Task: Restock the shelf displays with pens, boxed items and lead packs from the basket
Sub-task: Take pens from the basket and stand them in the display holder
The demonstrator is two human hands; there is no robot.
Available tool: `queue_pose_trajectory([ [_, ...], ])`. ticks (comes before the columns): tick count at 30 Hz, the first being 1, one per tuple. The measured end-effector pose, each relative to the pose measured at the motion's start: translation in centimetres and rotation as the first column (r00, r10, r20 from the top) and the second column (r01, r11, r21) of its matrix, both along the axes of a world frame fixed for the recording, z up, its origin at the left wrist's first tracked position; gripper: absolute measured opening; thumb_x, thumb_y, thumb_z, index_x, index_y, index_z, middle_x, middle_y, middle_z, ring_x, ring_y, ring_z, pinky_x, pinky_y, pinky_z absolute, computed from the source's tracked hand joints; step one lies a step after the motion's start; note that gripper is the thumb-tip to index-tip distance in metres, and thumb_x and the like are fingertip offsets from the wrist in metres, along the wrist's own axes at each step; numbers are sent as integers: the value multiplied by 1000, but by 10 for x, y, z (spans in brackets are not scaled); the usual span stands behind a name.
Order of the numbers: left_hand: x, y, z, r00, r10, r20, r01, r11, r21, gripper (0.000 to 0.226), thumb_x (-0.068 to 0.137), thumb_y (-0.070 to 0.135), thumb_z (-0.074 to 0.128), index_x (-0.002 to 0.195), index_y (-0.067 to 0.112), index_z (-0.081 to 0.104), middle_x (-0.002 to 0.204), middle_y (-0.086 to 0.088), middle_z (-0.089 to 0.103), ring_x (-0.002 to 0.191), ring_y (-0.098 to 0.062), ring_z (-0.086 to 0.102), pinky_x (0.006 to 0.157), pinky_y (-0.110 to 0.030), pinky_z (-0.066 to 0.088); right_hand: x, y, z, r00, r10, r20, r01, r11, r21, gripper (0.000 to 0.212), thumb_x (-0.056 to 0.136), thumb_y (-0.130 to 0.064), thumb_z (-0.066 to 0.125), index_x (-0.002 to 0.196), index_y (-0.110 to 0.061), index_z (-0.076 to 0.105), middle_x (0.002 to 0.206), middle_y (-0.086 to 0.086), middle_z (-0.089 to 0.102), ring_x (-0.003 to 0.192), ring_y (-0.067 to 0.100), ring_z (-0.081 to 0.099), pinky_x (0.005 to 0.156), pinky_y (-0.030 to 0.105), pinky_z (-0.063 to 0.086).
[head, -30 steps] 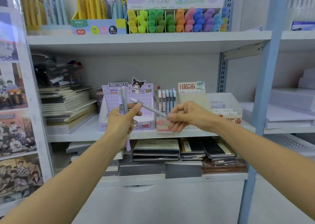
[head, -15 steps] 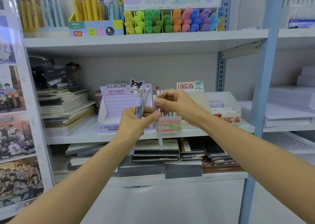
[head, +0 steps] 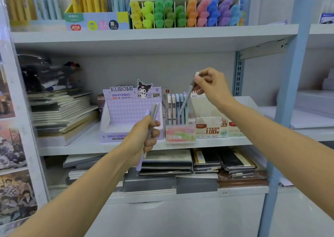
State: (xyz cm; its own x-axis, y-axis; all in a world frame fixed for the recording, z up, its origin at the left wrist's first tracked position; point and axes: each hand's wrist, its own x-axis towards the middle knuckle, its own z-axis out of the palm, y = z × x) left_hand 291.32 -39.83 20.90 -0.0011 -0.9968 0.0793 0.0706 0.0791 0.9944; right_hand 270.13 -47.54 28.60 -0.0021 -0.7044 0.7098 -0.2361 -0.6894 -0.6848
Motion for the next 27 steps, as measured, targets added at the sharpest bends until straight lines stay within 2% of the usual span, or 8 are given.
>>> queue_pose_trajectory([
  [4, 1, -10, -5, 1000, -21, -8, 21, 1000, -9, 20, 96, 13, 34, 90, 10, 52, 55, 5, 45, 36, -6, 24, 31, -18, 19, 11, -18, -22, 994, -30, -108, 34, 998, 44, 15, 97, -12, 56, 108, -2, 59, 92, 13, 72, 78, 19, 71, 62, 22, 57],
  [7, 3, -16, -13, 999, -49, 18, 50, 997, -58, 22, 101, 10, 36, 92, 7, 56, 61, 1, 47, 37, -7, 27, 33, -18, 22, 16, -26, -32, 983, -28, -179, 37, 998, 48, 16, 97, -11, 55, 110, -2, 59, 93, 13, 71, 78, 20, 70, 71, 27, 60],
  [13, 5, -18, -22, 989, -134, 70, 143, 977, -160, 25, 103, 17, 43, 105, 3, 65, 62, 1, 52, 47, -11, 47, 43, -22, 40, 10, -31, -21, 936, 26, -351, -5, 998, 59, 17, 99, -10, 52, 109, 3, 56, 95, 20, 69, 78, 23, 70, 74, 26, 59],
  [16, 4, -16, -22, 984, -155, 93, 170, 967, -188, 28, 103, 21, 44, 109, 3, 66, 63, -1, 60, 53, -15, 56, 50, -24, 49, 12, -31, -26, 940, 33, -341, -9, 997, 71, 19, 97, -10, 55, 112, 1, 55, 93, 21, 70, 79, 26, 70, 76, 32, 60],
  [19, 2, -14, -22, 980, -183, 79, 194, 965, -176, 30, 102, 23, 45, 112, 3, 65, 69, -6, 66, 58, -18, 62, 55, -26, 54, 18, -31, -32, 962, -10, -272, 13, 1000, 8, 17, 94, -10, 61, 110, -8, 56, 83, 14, 71, 74, 24, 69, 69, 30, 59],
  [21, 3, -11, -22, 978, -193, 81, 204, 965, -166, 31, 102, 24, 45, 113, 5, 65, 73, -8, 68, 59, -18, 64, 56, -26, 55, 23, -33, -35, 951, -103, -291, 89, 994, -62, 12, 90, -12, 67, 101, -9, 63, 84, 6, 69, 74, 17, 64, 64, 25, 56],
  [23, 4, -9, -21, 975, -204, 90, 216, 963, -159, 31, 102, 26, 45, 114, 6, 65, 74, -8, 69, 59, -18, 64, 56, -26, 55, 26, -38, -36, 922, -184, -341, 158, 982, -100, 11, 85, -13, 72, 95, -10, 69, 82, 1, 64, 70, 10, 56, 66, 24, 48],
  [27, 6, -3, -18, 967, -222, 122, 239, 960, -147, 32, 102, 28, 44, 115, 8, 65, 73, -7, 67, 56, -18, 62, 56, -27, 54, 25, -36, -30, 892, -237, -385, 236, 970, -50, 11, 85, -20, 74, 95, -16, 73, 77, -1, 61, 63, 5, 49, 65, 24, 42],
])
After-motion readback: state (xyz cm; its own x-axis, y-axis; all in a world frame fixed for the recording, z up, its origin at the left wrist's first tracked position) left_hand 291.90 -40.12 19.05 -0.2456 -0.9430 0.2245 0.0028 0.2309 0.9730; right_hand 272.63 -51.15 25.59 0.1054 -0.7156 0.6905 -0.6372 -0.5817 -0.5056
